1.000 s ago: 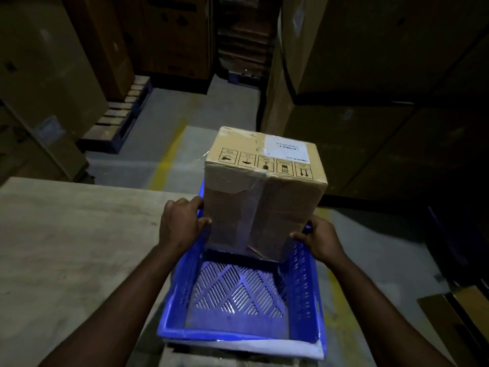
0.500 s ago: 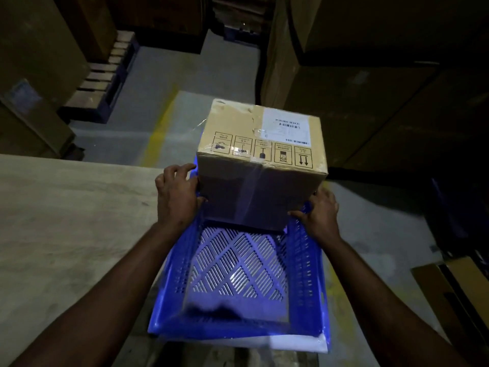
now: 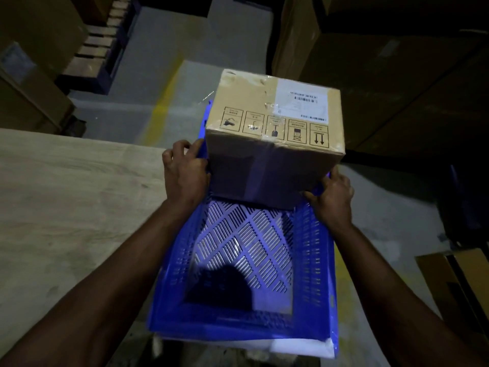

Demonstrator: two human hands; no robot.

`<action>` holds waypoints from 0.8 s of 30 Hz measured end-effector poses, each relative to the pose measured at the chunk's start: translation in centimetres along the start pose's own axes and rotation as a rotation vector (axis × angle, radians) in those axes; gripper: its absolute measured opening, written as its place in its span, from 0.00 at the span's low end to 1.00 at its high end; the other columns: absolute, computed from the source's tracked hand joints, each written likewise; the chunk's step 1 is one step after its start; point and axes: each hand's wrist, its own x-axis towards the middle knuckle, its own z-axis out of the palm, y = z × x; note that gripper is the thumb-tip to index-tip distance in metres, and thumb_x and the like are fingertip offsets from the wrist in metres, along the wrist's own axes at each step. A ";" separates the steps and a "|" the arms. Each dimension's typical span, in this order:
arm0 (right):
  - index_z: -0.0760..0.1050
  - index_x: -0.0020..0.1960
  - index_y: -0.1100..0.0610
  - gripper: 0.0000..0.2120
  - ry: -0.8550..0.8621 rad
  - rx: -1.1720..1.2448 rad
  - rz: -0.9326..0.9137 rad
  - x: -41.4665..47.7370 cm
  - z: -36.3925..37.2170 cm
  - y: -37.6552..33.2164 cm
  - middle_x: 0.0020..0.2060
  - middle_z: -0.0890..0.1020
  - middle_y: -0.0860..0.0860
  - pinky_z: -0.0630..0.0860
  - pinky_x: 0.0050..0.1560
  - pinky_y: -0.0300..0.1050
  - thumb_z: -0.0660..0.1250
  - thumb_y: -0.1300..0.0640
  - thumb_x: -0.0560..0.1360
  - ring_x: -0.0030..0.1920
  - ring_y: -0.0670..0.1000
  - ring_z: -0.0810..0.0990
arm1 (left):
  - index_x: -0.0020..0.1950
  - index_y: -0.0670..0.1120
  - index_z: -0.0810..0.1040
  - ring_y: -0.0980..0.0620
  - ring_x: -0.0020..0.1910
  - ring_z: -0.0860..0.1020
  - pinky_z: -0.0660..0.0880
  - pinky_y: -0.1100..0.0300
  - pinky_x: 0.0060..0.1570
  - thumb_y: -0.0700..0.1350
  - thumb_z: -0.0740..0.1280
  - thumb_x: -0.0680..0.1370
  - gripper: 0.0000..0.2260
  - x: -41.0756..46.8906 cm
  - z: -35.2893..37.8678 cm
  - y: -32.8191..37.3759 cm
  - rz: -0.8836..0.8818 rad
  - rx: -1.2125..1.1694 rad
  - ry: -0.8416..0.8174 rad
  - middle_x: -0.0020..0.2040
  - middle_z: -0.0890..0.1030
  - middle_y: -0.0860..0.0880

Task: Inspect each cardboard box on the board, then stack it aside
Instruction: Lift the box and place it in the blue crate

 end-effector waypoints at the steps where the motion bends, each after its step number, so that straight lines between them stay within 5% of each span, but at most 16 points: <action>1: 0.77 0.67 0.56 0.26 -0.008 -0.019 0.004 0.2 -0.1 -0.1 0.72 0.69 0.60 0.66 0.63 0.55 0.76 0.48 0.72 0.66 0.65 0.68 | 0.48 0.45 0.86 0.41 0.64 0.67 0.63 0.46 0.59 0.44 0.75 0.68 0.09 0.4 0.0 0.1 -0.002 0.019 0.002 0.70 0.74 0.49; 12: 0.75 0.65 0.56 0.24 0.013 -0.130 0.057 0.6 -1.2 -1.1 0.53 0.80 0.60 0.71 0.54 0.54 0.73 0.46 0.74 0.54 0.64 0.78 | 0.52 0.45 0.84 0.41 0.64 0.69 0.62 0.47 0.58 0.47 0.74 0.71 0.11 1.0 0.5 0.9 -0.022 0.095 -0.058 0.71 0.73 0.48; 16: 0.65 0.75 0.55 0.27 -0.116 -0.065 0.133 0.6 -1.0 -1.5 0.60 0.77 0.63 0.69 0.59 0.55 0.66 0.49 0.79 0.59 0.65 0.77 | 0.54 0.45 0.82 0.41 0.63 0.70 0.64 0.47 0.56 0.47 0.71 0.74 0.11 0.5 0.7 1.1 -0.016 0.115 -0.062 0.71 0.73 0.48; 24: 0.41 0.82 0.56 0.43 -0.098 0.200 0.155 -5.4 -2.6 -2.5 0.78 0.61 0.58 0.63 0.69 0.60 0.66 0.52 0.79 0.73 0.63 0.66 | 0.68 0.45 0.75 0.42 0.69 0.69 0.65 0.46 0.62 0.52 0.69 0.74 0.23 -5.1 -0.9 2.4 -0.042 -0.001 -0.114 0.72 0.71 0.43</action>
